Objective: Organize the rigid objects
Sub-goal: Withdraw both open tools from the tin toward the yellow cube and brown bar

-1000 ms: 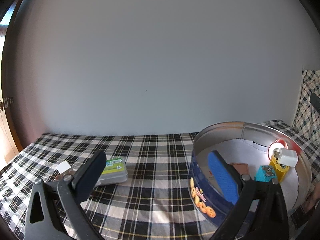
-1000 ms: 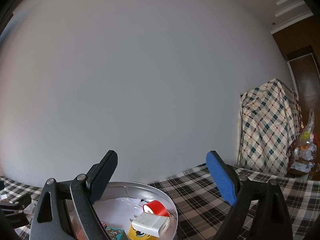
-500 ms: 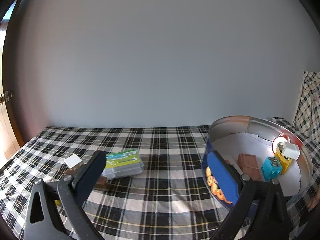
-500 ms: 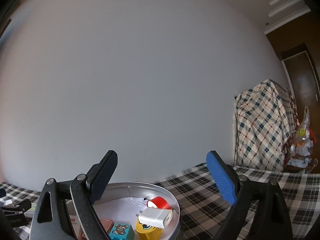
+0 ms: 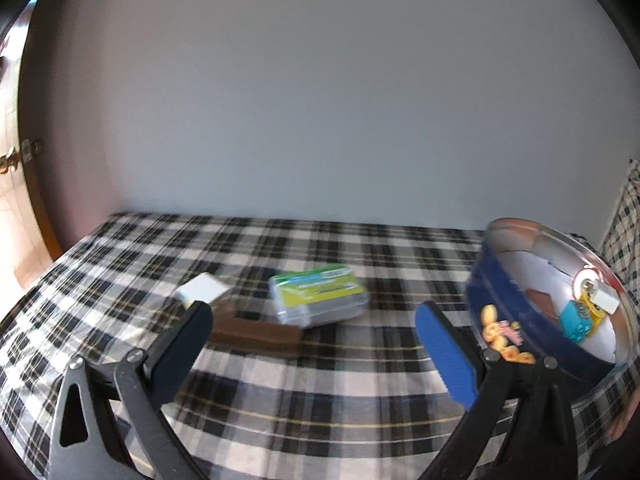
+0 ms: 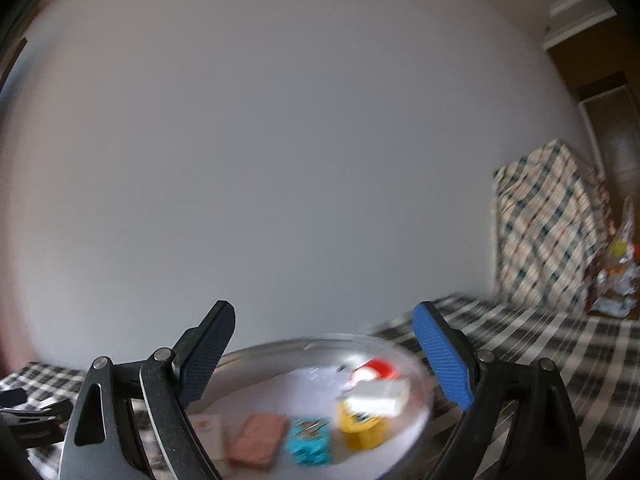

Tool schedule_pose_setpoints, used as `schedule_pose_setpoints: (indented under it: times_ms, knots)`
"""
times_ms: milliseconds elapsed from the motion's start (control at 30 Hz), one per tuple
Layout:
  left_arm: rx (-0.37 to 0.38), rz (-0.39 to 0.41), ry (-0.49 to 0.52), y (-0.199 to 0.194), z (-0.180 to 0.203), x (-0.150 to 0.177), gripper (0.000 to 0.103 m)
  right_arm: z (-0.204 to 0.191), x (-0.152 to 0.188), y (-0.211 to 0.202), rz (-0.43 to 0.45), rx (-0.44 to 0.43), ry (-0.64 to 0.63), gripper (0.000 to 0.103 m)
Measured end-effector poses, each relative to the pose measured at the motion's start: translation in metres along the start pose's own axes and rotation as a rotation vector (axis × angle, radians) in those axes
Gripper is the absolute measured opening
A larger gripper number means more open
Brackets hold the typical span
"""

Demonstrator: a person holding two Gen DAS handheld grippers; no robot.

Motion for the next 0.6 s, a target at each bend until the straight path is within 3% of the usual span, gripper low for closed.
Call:
schedule_pose_setpoints:
  times_ms: [400,600]
  knots:
    - [-0.059,-0.106,-0.038,0.022,-0.070,0.006,0.103,-0.091,0.031,0.023,-0.191,-0.201,-0.053,0.092]
    - [-0.039,-0.177,-0.030,0.033,-0.096,0.013,0.102,-0.128,0.049,0.038,-0.306,-0.266,-0.101,0.092]
Point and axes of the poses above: each gripper's, at about its wrist camera, not at the fingertips, and y roughly the way its jaws point, z to its right, x to its underside, the point moved 3 cm from there along y, roughly the way its jaws point, and after that the axes turned 10 degrees about -x, right-handed, at the moved point
